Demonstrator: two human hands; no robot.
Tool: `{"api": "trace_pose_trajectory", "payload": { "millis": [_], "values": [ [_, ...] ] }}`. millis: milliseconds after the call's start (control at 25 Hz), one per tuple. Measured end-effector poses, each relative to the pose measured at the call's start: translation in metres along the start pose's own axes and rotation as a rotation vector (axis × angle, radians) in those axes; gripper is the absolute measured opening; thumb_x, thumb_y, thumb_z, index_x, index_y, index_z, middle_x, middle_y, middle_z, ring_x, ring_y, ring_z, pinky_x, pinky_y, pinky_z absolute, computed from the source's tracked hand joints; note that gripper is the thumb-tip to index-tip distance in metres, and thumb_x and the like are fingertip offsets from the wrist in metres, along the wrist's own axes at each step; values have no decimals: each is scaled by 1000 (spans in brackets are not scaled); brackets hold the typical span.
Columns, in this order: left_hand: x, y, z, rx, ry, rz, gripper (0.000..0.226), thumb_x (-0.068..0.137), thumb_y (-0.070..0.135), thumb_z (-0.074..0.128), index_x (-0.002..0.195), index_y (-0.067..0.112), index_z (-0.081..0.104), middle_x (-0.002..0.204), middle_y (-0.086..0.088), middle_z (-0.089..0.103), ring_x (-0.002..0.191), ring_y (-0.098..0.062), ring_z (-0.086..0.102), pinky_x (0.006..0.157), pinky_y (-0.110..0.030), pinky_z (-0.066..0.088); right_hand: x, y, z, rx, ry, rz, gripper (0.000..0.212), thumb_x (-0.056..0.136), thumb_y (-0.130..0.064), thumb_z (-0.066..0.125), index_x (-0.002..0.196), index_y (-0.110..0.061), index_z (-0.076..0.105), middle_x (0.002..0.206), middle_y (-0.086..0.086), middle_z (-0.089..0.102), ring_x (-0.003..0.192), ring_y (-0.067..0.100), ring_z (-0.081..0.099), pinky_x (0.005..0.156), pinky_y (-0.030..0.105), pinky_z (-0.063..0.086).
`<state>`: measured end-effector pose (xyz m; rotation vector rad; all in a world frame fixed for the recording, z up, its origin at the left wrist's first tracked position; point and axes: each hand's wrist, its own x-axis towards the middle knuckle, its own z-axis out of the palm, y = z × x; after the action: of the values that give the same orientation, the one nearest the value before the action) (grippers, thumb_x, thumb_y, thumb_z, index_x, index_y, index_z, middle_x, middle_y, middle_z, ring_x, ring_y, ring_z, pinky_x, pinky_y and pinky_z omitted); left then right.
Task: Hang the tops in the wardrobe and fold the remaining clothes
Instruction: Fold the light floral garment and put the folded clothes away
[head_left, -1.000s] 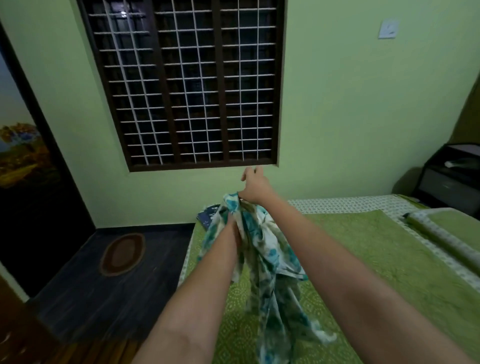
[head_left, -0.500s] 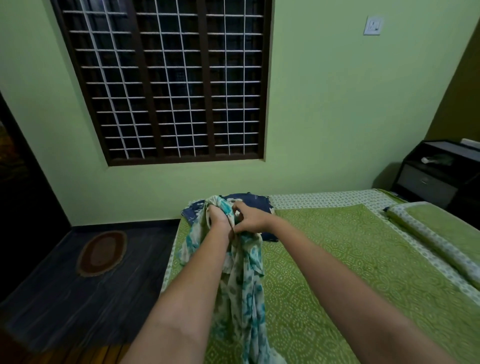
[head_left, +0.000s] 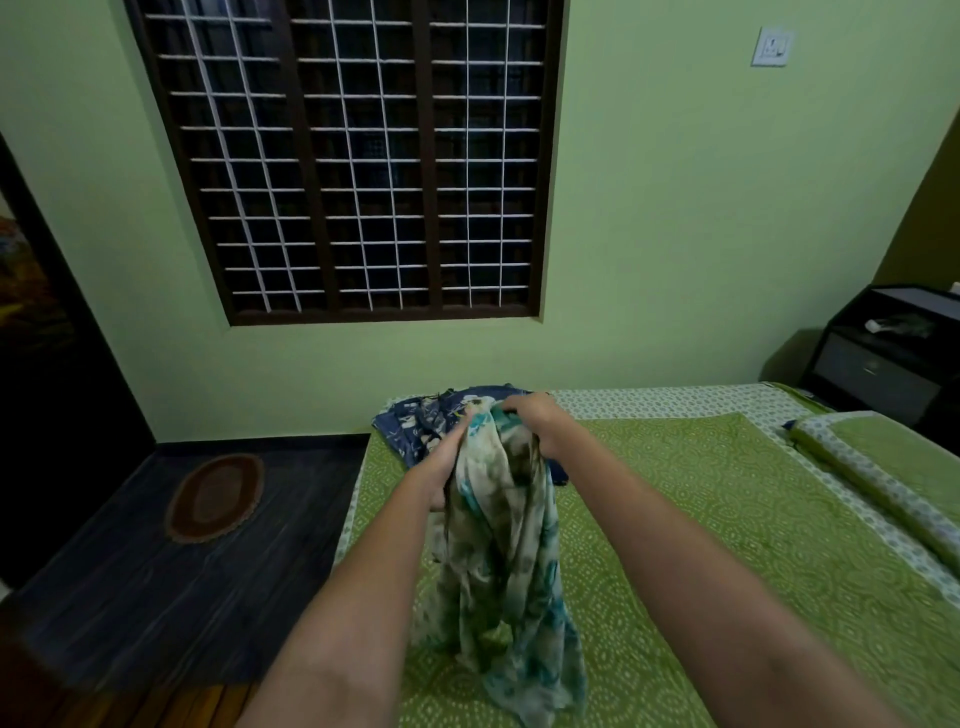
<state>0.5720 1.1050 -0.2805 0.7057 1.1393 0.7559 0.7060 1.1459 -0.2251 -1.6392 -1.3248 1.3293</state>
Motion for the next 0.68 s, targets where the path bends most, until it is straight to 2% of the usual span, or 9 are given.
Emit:
{"api": "trace_pose_trajectory", "payload": {
  "millis": [80,120,160,240,320,400,480,560,680],
  "values": [
    [1,-15,-7,293,-6,-181,71,86,69,45,107,6,71,102,-19,70,90,-31,67,87,-49,54,7,14,-4,-536,36,-145,22,92,-8,50,73,0,58,64,8,46,56,20,42,54,29,34],
    [4,-24,-11,353,23,-220,60,92,58,46,102,3,70,95,-18,71,84,-29,67,92,-50,52,13,20,-6,-738,108,-190,25,93,-7,49,69,-3,53,62,6,44,55,20,42,54,29,36],
    [6,-32,-12,359,63,-233,52,96,49,45,97,2,69,88,-17,71,79,-28,67,91,-49,52,14,25,-9,-837,165,-205,24,95,-8,48,73,-3,55,62,5,44,58,21,45,57,30,40],
    [8,-44,-16,236,159,-198,48,100,42,43,90,1,66,76,-16,71,73,-28,66,78,-44,56,19,36,-18,-897,217,-177,19,97,-12,47,92,-1,62,70,5,50,71,24,52,64,32,46],
    [11,-53,-29,-17,336,-73,52,100,44,39,97,-2,62,80,-19,69,76,-30,65,76,-44,55,22,50,-36,-722,215,-89,24,99,-18,46,96,0,61,85,10,55,78,24,53,72,33,48],
    [8,-61,-54,-257,535,91,54,98,47,40,99,-3,61,87,-19,65,78,-30,63,79,-45,54,19,71,-64,-244,251,-17,28,100,-24,46,87,-3,58,92,14,56,73,20,53,70,31,46],
    [1,-66,-76,-455,681,203,49,97,44,47,97,-3,61,88,-18,63,76,-30,62,80,-44,53,14,97,-96,226,343,44,31,101,-29,44,91,-4,58,106,18,61,86,25,59,75,33,48],
    [-11,-58,-83,-400,732,268,41,96,40,52,95,0,62,81,-14,61,70,-27,60,73,-40,54,2,122,-113,370,423,93,34,101,-31,42,105,-1,58,118,19,59,104,31,58,87,38,47],
    [-26,8,-79,-211,717,379,26,93,33,58,85,9,61,80,-9,61,73,-25,61,64,-33,51,-4,94,-137,483,456,-2,29,100,-29,46,95,-3,57,105,16,62,89,23,57,78,33,44]
  ]
}}
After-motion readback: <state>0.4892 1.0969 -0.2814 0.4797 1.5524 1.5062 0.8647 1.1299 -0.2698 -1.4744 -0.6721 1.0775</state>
